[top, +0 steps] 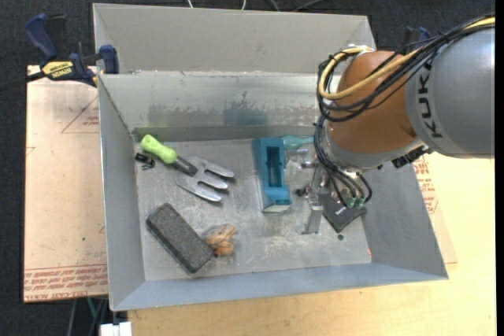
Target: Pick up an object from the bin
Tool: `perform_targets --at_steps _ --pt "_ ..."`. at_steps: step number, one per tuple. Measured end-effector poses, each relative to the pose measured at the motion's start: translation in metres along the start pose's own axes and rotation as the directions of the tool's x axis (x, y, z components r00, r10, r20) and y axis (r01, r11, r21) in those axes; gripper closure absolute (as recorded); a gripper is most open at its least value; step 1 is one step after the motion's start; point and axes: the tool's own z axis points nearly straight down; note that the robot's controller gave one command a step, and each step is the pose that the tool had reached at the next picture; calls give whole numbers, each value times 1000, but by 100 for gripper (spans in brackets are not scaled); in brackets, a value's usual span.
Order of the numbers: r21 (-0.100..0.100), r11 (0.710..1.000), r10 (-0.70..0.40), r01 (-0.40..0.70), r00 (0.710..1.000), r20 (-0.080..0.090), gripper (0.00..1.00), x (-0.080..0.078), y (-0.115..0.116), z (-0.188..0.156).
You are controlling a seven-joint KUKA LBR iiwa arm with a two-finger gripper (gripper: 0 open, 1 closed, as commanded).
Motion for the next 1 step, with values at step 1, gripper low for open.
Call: perform_targets --at_steps 1 --pt "0 1000 0 0 1000 7 0 -2 0 -4"
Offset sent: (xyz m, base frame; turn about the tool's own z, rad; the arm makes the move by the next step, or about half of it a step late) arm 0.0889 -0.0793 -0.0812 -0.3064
